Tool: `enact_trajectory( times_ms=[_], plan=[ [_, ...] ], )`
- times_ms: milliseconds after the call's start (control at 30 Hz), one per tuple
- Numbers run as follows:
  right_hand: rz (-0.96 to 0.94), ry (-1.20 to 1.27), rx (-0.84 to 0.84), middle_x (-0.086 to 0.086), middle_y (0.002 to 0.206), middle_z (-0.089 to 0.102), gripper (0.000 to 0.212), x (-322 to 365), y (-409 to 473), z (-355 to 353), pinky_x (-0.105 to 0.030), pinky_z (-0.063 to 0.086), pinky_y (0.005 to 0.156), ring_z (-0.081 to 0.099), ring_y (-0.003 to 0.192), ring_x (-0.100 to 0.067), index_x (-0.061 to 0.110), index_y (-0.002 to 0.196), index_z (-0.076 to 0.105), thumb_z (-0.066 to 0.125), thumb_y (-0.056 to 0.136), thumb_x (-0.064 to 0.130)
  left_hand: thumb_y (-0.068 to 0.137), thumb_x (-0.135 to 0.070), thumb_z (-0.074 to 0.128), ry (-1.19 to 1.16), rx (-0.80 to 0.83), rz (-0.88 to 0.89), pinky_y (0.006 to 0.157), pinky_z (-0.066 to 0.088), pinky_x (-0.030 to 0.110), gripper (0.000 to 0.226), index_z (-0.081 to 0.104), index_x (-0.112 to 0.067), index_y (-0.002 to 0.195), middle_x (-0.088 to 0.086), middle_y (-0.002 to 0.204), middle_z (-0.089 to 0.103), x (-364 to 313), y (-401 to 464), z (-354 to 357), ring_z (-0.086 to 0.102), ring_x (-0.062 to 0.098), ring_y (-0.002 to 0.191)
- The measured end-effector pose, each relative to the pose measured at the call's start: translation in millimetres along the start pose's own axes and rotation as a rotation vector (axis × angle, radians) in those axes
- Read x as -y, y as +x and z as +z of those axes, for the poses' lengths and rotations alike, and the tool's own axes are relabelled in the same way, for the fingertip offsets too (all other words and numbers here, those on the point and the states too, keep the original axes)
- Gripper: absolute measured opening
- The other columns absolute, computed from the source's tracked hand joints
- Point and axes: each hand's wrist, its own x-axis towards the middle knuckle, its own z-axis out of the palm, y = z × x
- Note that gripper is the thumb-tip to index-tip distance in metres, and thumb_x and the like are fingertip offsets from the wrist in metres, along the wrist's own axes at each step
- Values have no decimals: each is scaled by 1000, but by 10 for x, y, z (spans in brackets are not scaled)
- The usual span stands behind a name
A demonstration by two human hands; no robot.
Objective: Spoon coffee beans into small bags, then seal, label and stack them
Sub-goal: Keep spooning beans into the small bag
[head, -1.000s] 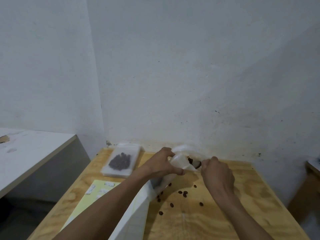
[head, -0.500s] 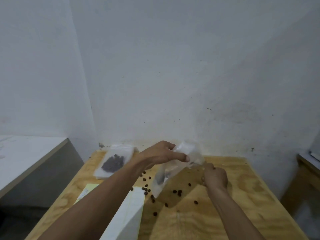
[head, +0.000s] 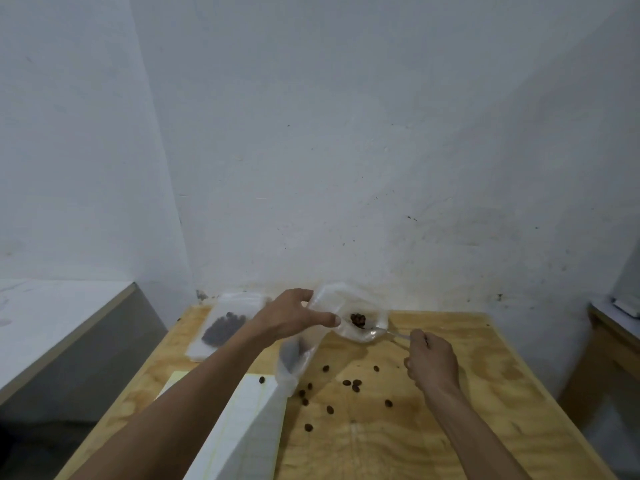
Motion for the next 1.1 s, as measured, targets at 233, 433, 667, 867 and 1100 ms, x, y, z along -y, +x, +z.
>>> enact_trajectory(
  times_ms=[233, 433, 667, 867, 1100],
  plan=[
    [-39, 32, 52, 4, 46, 35, 39, 107, -90, -208, -23, 25, 45, 34, 40, -15, 12, 64, 39, 45, 102, 16, 60, -65, 83, 230, -74, 21, 103, 44, 33, 95, 55, -23, 140, -9, 147, 47, 123, -36, 26, 50, 18, 130],
    [-202, 5, 113, -11, 64, 31, 36, 348, -131, -407, -26, 23, 49, 32, 46, -17, 13, 68, 37, 47, 102, 19, 68, -54, 87, 296, -68, 25, 111, 41, 39, 95, 45, -26, 149, 3, 165, 17, 171, -174, 30, 39, 26, 142],
    [-400, -62, 280, -8, 62, 28, 36, 696, -314, -301, -26, 22, 47, 33, 52, -17, 15, 66, 32, 50, 98, 16, 70, -51, 86, 255, -52, 99, 108, 41, 33, 91, 45, -30, 148, 0, 163, 16, 248, -279, 119, 36, 23, 142],
    [-861, -392, 122, 7, 47, 38, 40, 722, -377, -150, -26, 25, 45, 32, 41, -13, 22, 63, 40, 53, 101, 22, 66, -54, 87, 244, -77, 57, 114, 39, 41, 91, 48, -31, 145, 0, 166, 12, 260, -282, 59, 33, 26, 146],
    [-1136, -822, -68, 7, 53, 41, 40, 474, -261, 87, -24, 21, 34, 25, 38, -12, 18, 70, 48, 40, 107, 32, 67, -53, 86, 236, -37, -24, 96, 46, 30, 84, 57, -22, 138, -5, 129, 49, 231, -151, 26, 49, 17, 112]
  ],
)
